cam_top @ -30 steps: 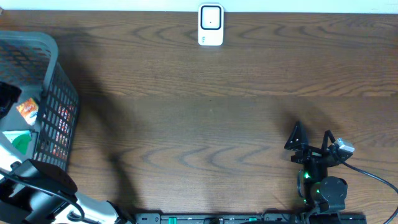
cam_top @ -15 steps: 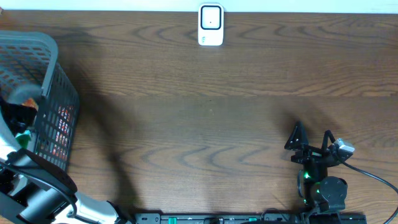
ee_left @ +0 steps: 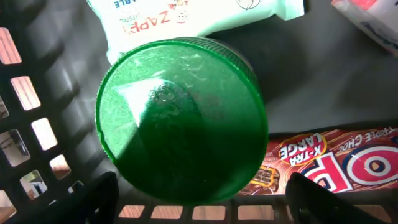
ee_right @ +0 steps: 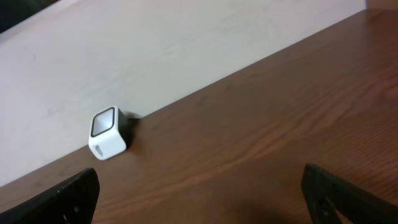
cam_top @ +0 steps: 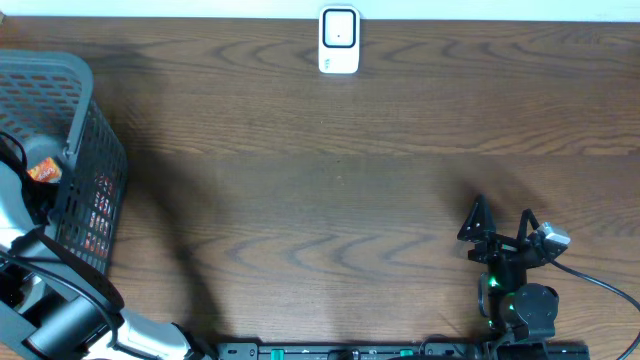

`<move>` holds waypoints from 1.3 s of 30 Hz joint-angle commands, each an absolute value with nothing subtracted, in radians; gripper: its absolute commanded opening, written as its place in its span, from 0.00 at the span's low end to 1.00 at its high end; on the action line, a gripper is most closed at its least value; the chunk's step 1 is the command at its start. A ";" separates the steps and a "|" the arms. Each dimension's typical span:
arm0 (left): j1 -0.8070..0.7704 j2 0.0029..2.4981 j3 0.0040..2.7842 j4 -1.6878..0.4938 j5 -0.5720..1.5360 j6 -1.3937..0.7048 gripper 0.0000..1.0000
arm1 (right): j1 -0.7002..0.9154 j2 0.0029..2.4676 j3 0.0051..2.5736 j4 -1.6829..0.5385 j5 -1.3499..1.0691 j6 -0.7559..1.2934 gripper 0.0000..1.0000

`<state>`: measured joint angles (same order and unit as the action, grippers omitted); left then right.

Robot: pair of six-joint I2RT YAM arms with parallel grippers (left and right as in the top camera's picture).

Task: Scan the item barcode
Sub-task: 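Reach the left gripper into the basket toward the green-lidded jar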

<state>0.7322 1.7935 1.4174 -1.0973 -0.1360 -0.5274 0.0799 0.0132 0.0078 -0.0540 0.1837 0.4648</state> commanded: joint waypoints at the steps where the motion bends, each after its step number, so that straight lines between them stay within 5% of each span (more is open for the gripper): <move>1: 0.738 1.803 1.411 -1.091 -0.115 -0.537 0.86 | 0.086 0.012 0.006 -0.056 0.190 0.474 0.99; 39: 0.661 1.804 1.214 -0.872 -0.101 -0.529 0.86 | 0.086 0.013 0.006 -0.056 0.190 0.474 0.99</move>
